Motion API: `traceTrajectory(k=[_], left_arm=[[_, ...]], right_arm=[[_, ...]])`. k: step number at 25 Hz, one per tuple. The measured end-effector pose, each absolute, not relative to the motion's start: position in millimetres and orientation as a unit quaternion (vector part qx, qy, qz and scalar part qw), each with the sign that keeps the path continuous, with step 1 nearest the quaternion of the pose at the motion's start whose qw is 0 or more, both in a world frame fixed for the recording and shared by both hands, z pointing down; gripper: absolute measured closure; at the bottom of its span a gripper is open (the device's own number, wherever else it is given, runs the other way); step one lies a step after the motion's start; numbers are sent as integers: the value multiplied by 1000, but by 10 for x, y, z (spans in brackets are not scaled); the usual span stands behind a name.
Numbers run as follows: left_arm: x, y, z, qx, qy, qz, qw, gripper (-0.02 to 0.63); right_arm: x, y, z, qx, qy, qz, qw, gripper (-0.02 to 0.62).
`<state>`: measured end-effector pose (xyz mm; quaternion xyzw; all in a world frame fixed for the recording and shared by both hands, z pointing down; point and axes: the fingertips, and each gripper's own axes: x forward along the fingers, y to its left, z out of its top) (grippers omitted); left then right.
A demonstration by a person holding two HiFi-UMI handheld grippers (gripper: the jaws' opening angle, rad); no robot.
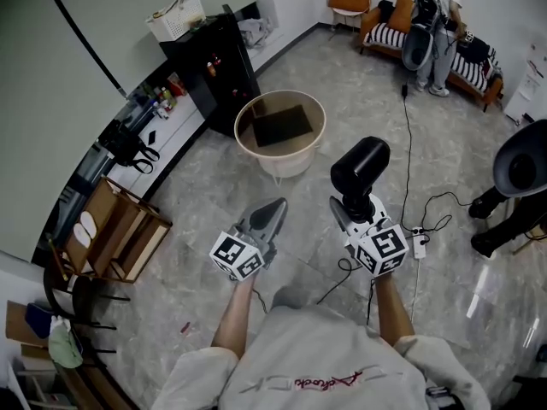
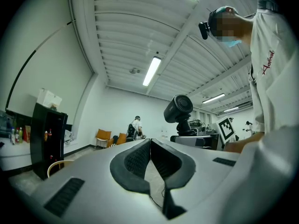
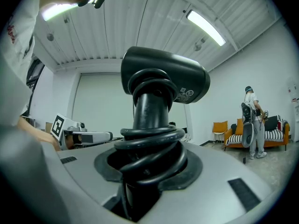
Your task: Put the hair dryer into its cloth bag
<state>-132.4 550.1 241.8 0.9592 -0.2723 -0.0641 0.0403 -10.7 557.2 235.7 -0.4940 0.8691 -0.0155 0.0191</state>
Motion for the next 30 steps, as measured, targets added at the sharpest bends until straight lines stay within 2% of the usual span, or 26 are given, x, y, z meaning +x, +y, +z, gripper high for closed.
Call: traceTrajectory(k=[13,30], left_arm=[[-1228,4981,2565,958,-274,-63,53,574],[-1214,3213,2351,965,-251,-68,41,574]], right_arm=[[-35,5009,2401,-491,871,-13,13,414],[-155,3303,2159,-501,865,-3,26,414]])
